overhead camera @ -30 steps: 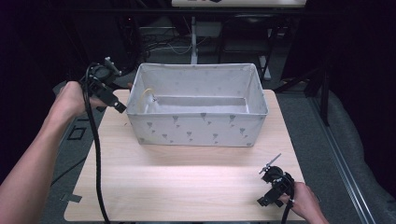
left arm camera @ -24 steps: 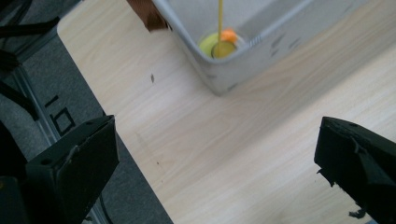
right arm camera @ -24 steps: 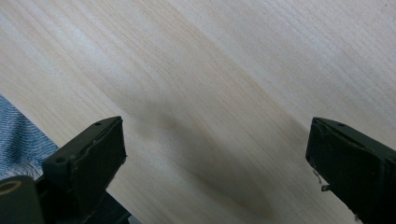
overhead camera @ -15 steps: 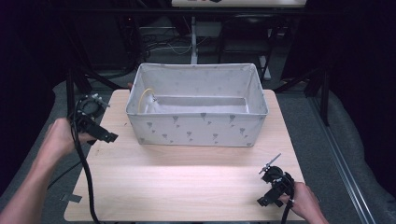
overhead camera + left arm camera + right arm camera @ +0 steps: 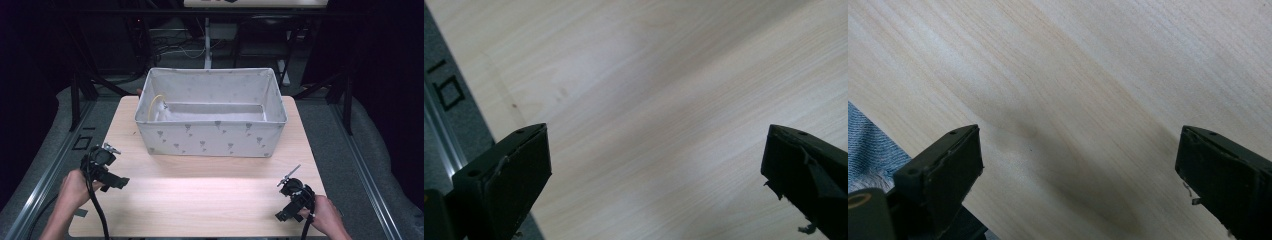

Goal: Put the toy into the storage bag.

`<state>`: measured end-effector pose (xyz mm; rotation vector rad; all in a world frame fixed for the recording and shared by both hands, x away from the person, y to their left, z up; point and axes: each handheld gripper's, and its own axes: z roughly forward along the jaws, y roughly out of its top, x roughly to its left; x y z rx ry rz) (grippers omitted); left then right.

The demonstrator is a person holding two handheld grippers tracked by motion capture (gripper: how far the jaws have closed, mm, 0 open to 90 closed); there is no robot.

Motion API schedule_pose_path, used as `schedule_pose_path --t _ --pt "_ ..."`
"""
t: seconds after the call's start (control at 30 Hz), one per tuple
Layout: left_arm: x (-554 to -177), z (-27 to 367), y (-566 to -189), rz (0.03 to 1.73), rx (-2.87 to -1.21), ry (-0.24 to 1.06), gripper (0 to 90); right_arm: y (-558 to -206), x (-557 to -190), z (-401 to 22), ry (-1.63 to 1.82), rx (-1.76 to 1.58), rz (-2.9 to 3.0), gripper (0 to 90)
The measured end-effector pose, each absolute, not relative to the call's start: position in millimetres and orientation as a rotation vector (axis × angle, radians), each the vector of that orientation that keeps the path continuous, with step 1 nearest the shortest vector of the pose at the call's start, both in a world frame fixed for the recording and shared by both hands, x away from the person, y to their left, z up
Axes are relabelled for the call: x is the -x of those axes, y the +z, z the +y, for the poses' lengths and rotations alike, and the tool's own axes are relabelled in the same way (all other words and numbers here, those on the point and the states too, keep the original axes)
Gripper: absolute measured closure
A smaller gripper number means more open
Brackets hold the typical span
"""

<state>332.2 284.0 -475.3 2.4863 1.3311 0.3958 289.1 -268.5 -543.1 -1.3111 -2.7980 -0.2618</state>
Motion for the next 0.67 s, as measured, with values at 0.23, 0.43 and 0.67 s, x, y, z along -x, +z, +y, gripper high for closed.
schedule_pose_path --t 0.23,0.43,0.67 --pt "-320.0 282.2 -515.9 1.357 -2.470 0.369 0.0 -543.8 -288.8 -268.5 -0.262 1.313 -2.801 4.5" --pt "-310.1 282.8 -543.9 1.430 -2.325 0.373 0.0 -543.3 -288.6 -268.1 -0.261 1.304 -2.805 4.5" --pt "-308.4 281.4 -557.8 1.467 -2.314 0.359 0.2 -543.6 -288.6 -268.2 -0.267 1.298 -2.805 4.6"
